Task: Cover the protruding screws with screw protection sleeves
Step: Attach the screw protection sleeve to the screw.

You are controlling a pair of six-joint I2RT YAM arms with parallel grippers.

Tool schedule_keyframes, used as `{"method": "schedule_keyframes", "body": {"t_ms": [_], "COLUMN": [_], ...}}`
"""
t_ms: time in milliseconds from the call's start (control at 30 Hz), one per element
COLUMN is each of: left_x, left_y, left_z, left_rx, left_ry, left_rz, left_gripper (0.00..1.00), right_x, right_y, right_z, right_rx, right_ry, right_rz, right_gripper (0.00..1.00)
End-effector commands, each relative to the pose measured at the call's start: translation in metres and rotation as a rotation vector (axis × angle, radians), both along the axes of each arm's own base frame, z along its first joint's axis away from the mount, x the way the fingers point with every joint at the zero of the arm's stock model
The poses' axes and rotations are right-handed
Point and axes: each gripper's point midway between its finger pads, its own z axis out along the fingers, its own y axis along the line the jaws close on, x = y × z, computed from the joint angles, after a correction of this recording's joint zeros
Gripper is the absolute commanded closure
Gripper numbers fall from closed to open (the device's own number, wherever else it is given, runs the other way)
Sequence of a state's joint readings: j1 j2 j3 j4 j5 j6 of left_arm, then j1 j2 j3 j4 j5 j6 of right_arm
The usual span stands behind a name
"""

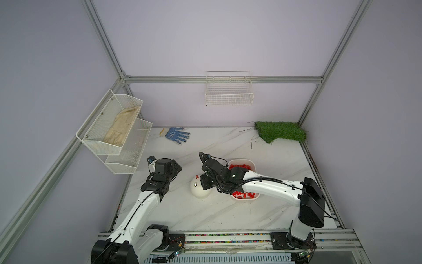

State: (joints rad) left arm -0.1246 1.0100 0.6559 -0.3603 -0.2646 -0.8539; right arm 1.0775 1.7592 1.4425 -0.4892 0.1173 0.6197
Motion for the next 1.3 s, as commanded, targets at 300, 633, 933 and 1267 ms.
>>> {"method": "schedule_keyframes", "body": {"t_ms": [300, 633, 933, 1267], "left_x": [-0.004, -0.005, -0.004, -0.005], "left_y": [0.004, 0.004, 0.003, 0.004], "left_z": [-0.005, -0.006, -0.006, -0.006], "left_rx": [0.004, 0.003, 0.0, 0.003], "left_ry": [-0.004, -0.006, -0.005, -0.006], "left_rz": [0.012, 0.011, 0.011, 0.012], "left_gripper": [0.0, 0.0, 0.0, 0.0], "right_x": [0.004, 0.005, 0.012, 0.01], "right_y": [0.01, 0.007, 0.014, 0.015], "right_z": [-0.002, 0.001, 0.012, 0.007], "right_rx": [0.002, 0.0, 0.031, 0.031], "right_ry": [-0.018, -0.031, -0.065, -0.051], "right_rz": [0.003, -0.003, -0.006, -0.001], "right_gripper": [0.86, 0.86, 0.86, 0.86]}}
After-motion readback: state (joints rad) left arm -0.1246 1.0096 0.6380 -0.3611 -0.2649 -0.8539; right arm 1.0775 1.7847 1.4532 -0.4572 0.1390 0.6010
